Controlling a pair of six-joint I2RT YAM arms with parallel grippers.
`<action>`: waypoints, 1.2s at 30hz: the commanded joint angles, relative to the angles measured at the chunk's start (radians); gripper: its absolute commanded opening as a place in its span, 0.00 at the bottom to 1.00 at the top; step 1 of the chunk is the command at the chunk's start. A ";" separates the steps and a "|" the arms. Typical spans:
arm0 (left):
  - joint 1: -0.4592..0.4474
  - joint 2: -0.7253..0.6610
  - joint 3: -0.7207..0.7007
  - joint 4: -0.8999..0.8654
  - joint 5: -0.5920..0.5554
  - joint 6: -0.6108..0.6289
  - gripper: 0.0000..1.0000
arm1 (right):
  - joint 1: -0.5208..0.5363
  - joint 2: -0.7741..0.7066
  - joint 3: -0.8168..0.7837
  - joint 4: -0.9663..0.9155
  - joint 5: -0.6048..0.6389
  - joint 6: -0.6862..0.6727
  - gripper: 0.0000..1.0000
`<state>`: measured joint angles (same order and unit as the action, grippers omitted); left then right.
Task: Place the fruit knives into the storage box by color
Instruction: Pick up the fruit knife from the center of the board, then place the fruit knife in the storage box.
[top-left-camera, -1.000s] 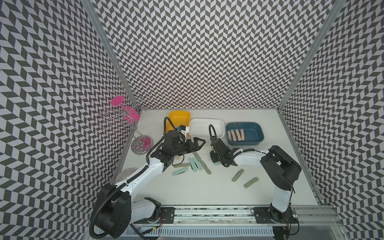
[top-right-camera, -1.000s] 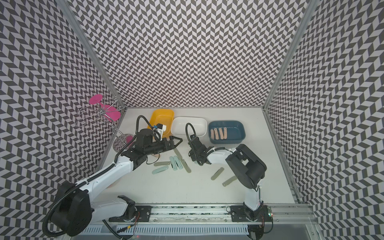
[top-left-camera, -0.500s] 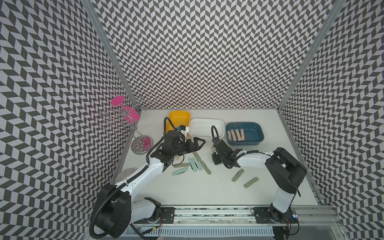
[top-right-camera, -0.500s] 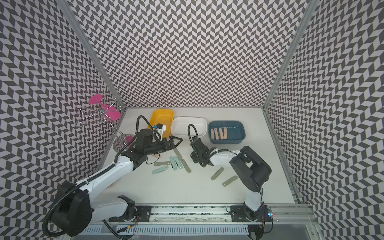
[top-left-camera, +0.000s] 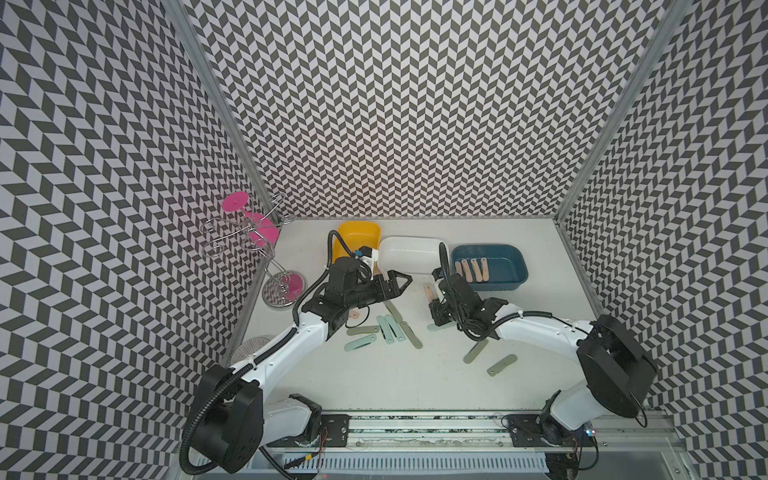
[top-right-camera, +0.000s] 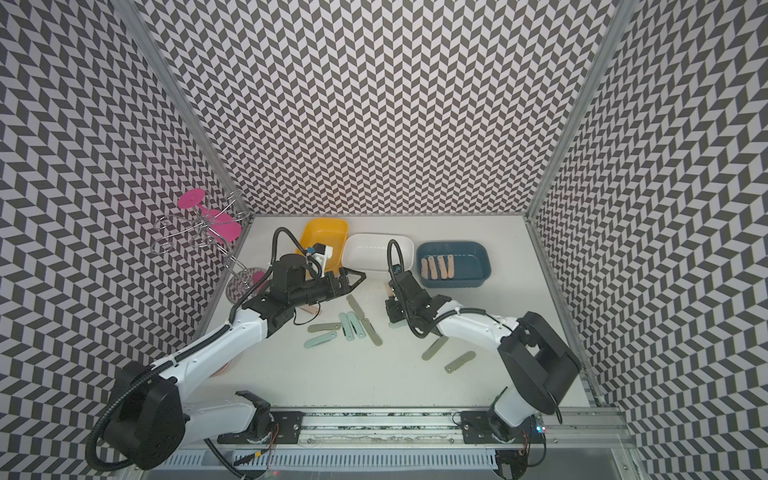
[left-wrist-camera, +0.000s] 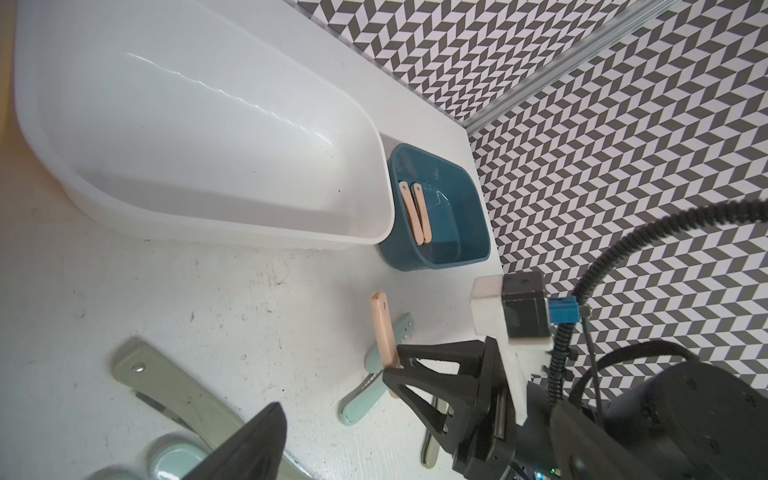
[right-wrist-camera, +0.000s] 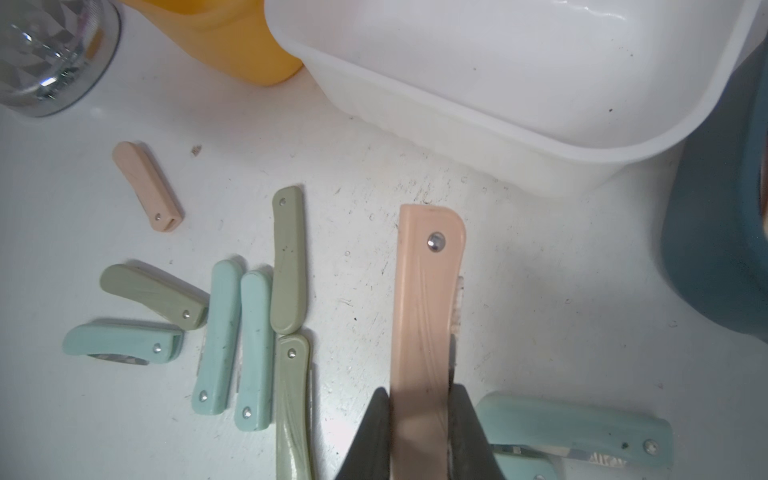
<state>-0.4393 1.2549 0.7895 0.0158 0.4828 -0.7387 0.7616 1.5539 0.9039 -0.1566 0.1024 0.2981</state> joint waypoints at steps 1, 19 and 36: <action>-0.009 0.013 0.039 0.028 -0.003 -0.007 1.00 | -0.019 -0.055 0.002 0.013 0.017 0.017 0.15; -0.081 0.308 0.373 0.010 0.041 0.049 1.00 | -0.438 -0.114 0.145 0.020 -0.010 -0.091 0.14; -0.088 0.510 0.508 0.061 0.144 0.043 1.00 | -0.668 0.162 0.220 0.007 -0.020 -0.212 0.13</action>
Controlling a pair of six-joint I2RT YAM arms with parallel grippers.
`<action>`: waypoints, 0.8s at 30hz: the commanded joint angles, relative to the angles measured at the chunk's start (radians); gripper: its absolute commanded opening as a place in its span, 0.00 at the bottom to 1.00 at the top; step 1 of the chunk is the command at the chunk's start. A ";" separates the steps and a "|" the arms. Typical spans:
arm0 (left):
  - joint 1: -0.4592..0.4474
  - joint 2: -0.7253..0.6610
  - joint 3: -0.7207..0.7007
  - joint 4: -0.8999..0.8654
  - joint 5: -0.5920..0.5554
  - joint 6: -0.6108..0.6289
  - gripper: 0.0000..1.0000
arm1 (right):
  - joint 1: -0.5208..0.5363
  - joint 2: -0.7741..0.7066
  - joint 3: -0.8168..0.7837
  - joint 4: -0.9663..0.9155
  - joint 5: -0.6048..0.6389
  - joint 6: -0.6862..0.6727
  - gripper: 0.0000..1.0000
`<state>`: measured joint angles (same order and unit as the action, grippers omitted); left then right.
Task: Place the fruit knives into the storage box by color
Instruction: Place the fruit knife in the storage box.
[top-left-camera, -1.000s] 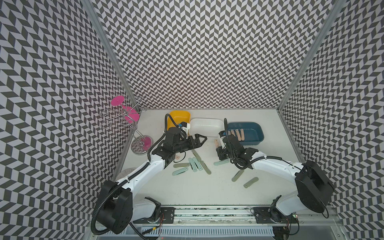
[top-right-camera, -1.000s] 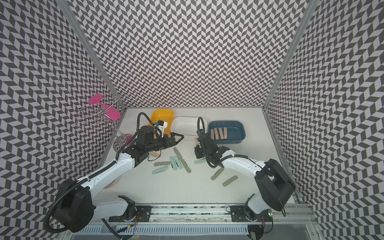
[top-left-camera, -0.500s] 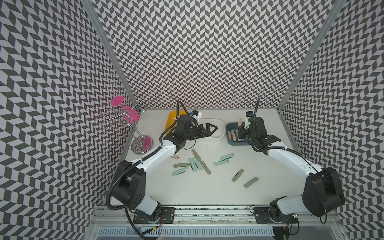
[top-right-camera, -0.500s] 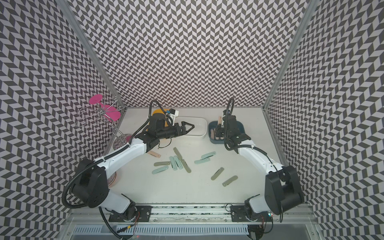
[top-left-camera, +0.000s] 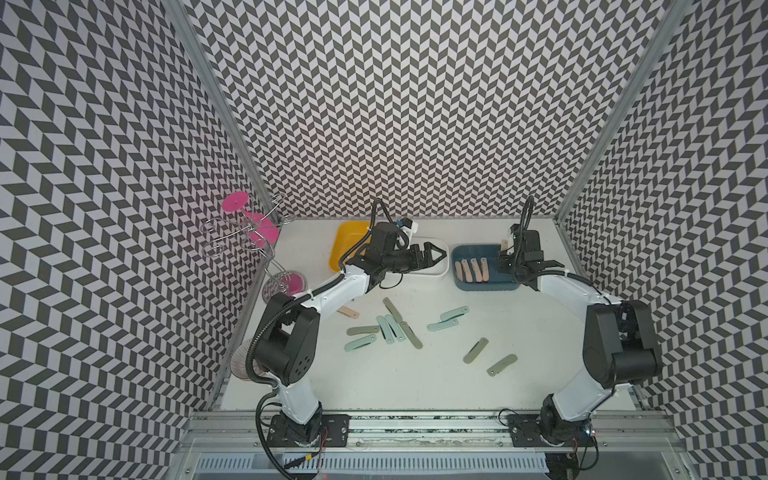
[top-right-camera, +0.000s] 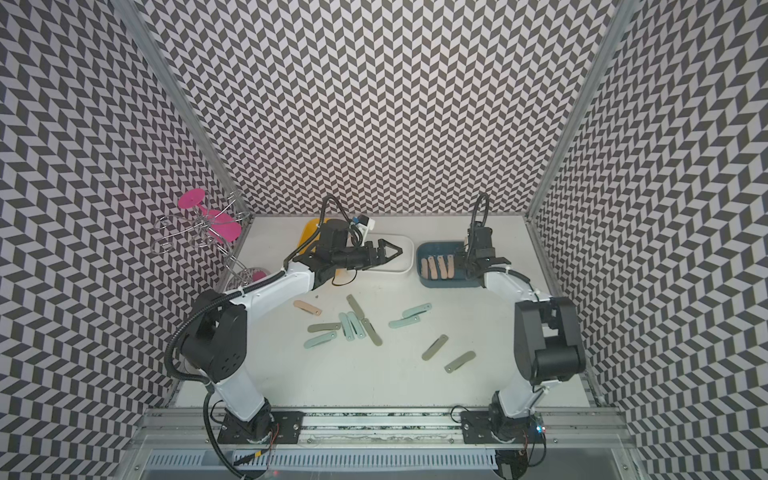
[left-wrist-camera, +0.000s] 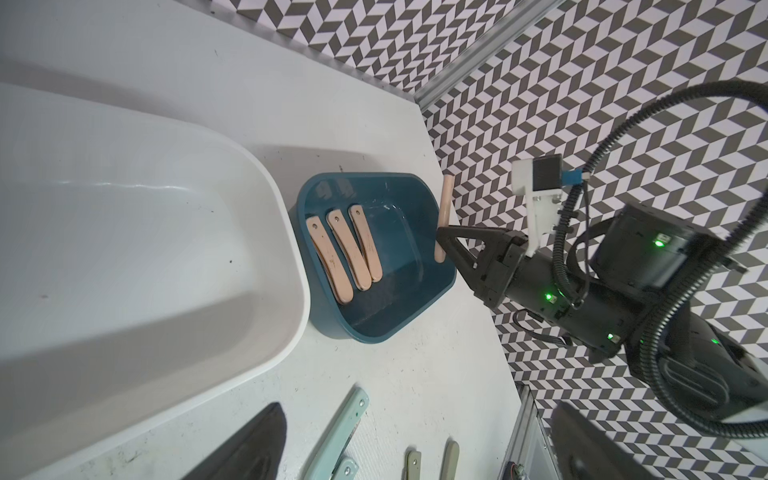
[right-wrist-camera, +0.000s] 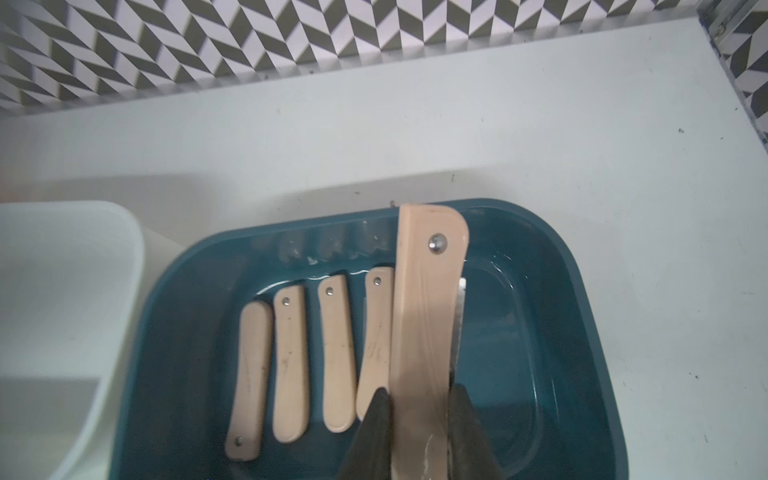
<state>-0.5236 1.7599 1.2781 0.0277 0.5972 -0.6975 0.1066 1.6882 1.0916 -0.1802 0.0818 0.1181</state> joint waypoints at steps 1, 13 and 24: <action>-0.004 0.005 0.014 0.056 0.033 -0.004 1.00 | -0.015 0.043 0.039 0.031 -0.001 -0.037 0.13; 0.012 -0.004 -0.008 0.081 0.042 -0.020 1.00 | -0.018 0.173 0.117 0.018 -0.030 -0.042 0.12; 0.016 -0.005 -0.015 0.093 0.041 -0.029 1.00 | -0.018 0.242 0.145 0.000 -0.055 -0.049 0.12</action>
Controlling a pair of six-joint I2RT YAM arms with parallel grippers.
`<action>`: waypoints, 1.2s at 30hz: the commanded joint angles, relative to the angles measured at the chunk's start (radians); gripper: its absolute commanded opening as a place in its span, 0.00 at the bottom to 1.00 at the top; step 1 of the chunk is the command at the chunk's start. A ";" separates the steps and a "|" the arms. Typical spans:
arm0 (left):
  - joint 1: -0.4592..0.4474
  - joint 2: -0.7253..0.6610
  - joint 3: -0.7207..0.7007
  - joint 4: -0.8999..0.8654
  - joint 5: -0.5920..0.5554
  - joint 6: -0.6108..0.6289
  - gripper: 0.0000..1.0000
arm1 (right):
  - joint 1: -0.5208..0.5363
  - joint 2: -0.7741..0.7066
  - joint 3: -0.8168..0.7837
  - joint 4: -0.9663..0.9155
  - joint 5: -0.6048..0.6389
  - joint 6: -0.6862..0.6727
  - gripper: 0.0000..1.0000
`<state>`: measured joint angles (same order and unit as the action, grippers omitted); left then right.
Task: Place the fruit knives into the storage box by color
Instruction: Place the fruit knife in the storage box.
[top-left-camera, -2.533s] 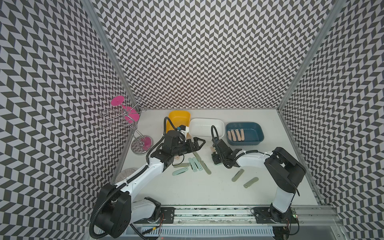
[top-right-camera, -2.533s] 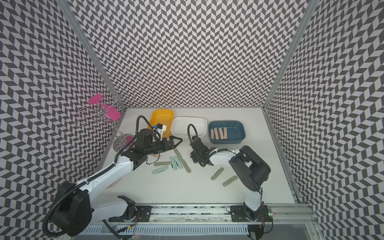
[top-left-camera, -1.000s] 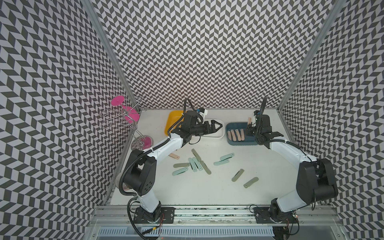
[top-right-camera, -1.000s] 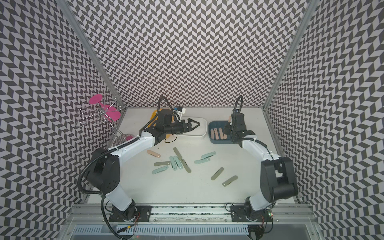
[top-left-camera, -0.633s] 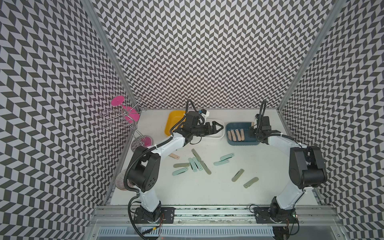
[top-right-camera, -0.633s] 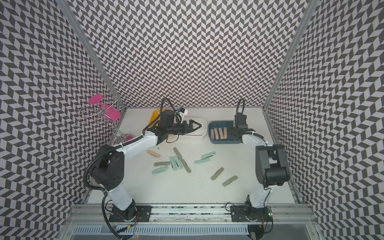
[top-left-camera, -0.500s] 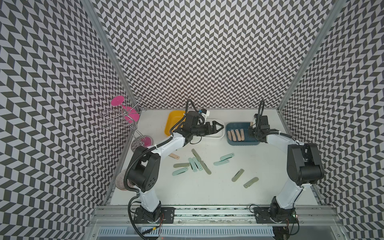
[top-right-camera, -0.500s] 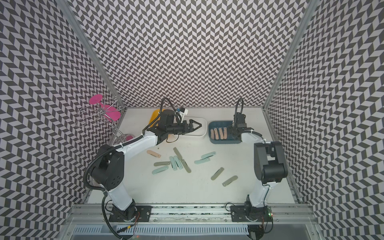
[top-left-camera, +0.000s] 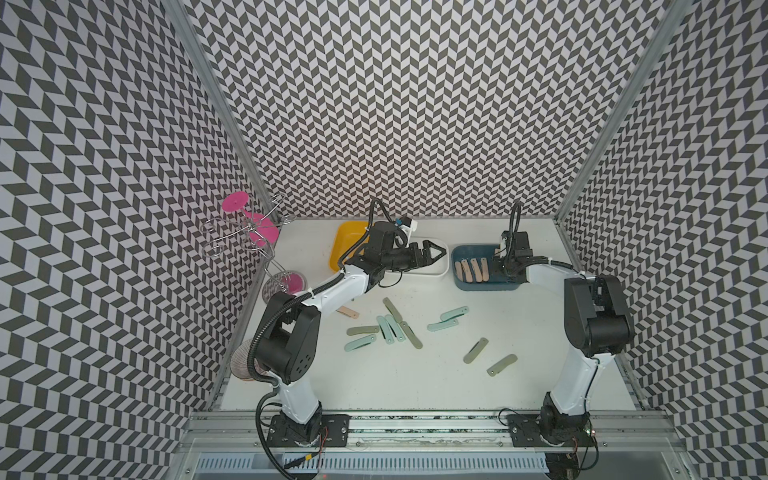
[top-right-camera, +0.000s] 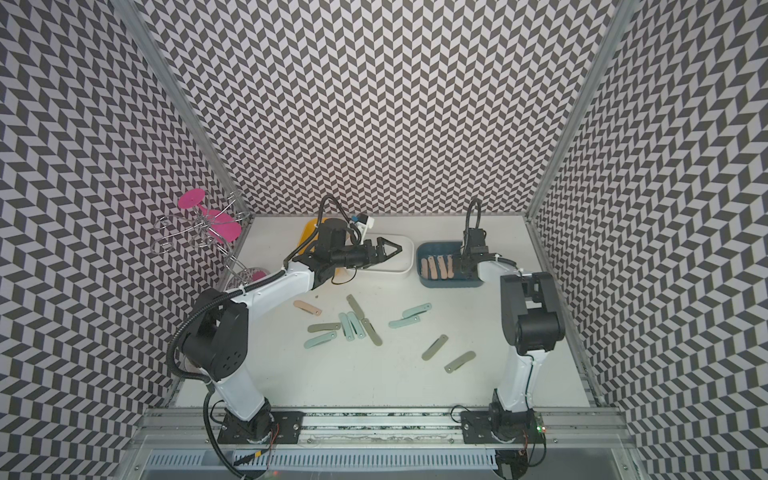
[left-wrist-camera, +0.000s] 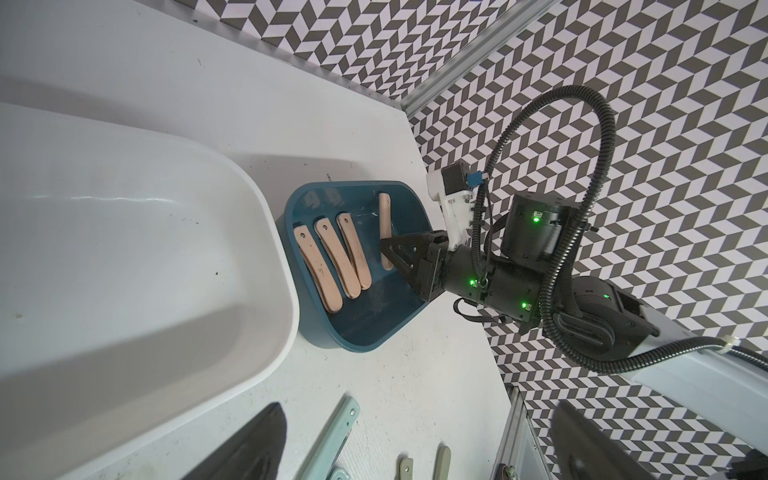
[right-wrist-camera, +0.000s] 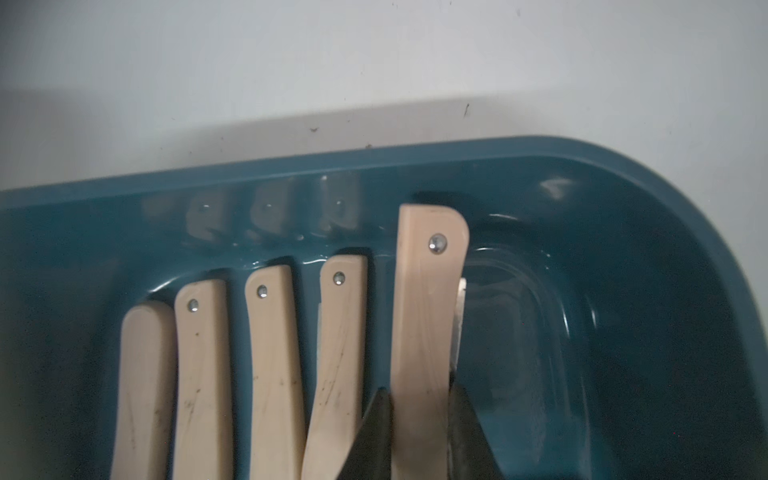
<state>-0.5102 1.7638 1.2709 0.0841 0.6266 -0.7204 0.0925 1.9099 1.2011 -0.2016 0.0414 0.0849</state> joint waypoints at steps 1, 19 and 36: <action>0.002 -0.007 -0.008 0.037 0.012 -0.007 0.99 | -0.003 0.026 0.040 0.018 -0.016 -0.016 0.12; 0.005 -0.003 -0.005 0.026 0.010 -0.008 1.00 | -0.003 0.080 0.098 -0.011 -0.029 -0.007 0.33; 0.005 -0.236 -0.161 -0.052 -0.085 0.014 0.99 | -0.001 -0.280 0.086 -0.032 -0.287 0.098 0.50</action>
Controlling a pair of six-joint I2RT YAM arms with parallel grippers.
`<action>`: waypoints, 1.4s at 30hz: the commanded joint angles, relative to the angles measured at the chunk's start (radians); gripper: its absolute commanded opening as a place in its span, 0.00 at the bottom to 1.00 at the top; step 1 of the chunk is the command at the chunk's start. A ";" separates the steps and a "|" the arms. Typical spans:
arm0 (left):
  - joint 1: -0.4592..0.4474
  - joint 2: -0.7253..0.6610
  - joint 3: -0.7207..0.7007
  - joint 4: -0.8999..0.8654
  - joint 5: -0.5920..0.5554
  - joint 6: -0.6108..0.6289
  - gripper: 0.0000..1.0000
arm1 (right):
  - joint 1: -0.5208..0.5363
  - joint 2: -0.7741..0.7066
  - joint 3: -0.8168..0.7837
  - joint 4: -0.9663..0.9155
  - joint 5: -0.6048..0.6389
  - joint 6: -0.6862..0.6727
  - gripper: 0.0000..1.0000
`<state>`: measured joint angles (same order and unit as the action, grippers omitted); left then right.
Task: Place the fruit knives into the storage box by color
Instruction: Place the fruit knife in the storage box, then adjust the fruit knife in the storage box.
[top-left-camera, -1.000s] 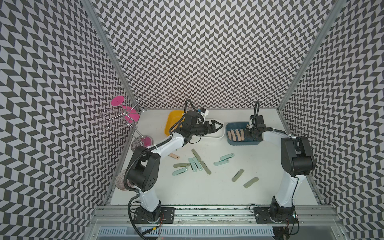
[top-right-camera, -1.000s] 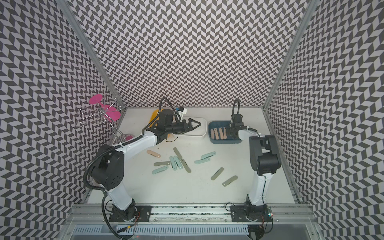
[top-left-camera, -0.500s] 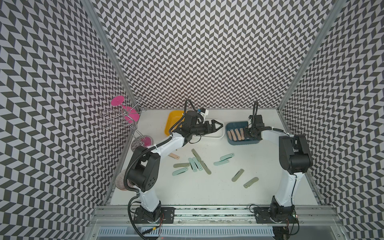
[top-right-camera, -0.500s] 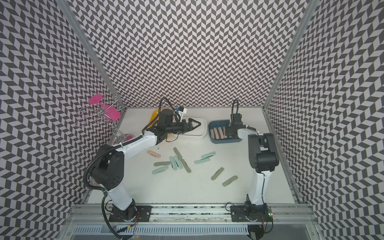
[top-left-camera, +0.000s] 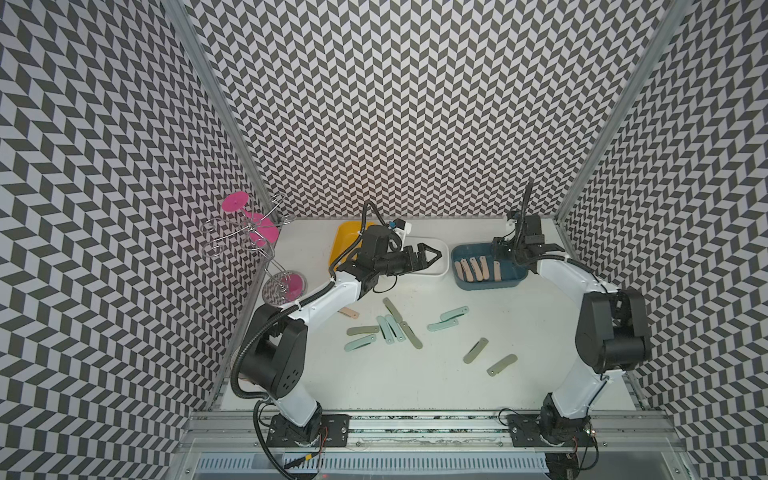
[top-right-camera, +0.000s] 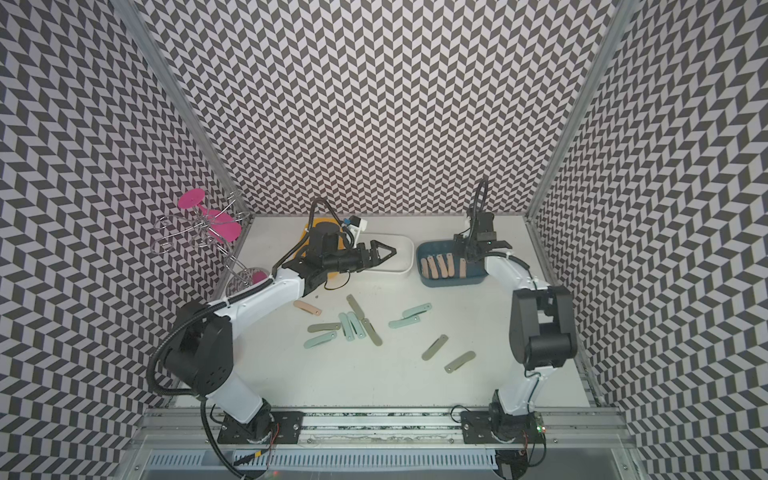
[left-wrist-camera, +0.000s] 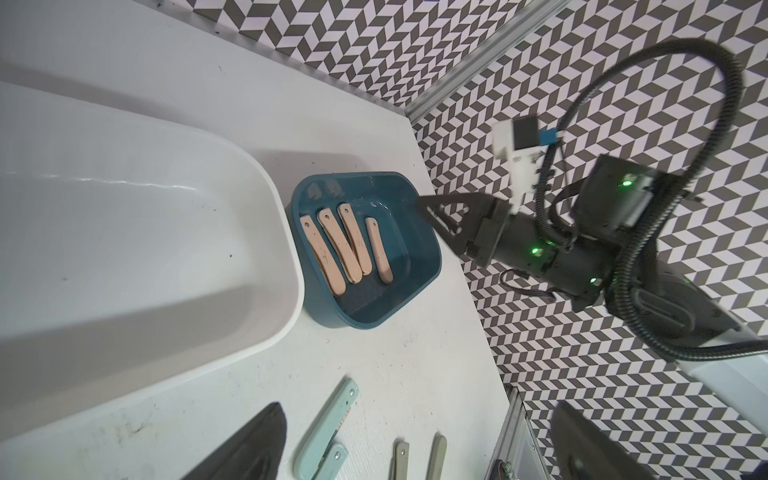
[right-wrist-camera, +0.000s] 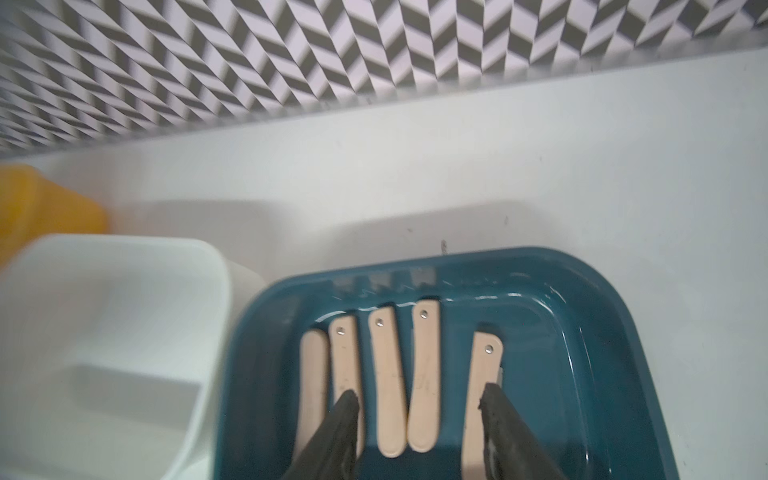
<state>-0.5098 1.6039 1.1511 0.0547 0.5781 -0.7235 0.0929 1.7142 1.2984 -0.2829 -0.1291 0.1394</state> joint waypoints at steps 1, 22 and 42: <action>0.006 -0.105 -0.075 -0.025 -0.046 0.020 0.99 | 0.001 -0.114 -0.032 0.068 -0.155 0.064 0.52; 0.179 -0.474 -0.435 -0.156 -0.084 0.136 1.00 | 0.104 -0.033 -0.064 0.047 0.075 0.110 0.68; 0.176 -0.338 -0.422 -0.115 -0.046 0.199 1.00 | 0.002 0.368 0.224 -0.100 0.166 0.200 0.80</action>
<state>-0.3374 1.2663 0.7040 -0.0834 0.5236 -0.5488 0.0994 2.0541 1.4864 -0.3637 0.0162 0.3164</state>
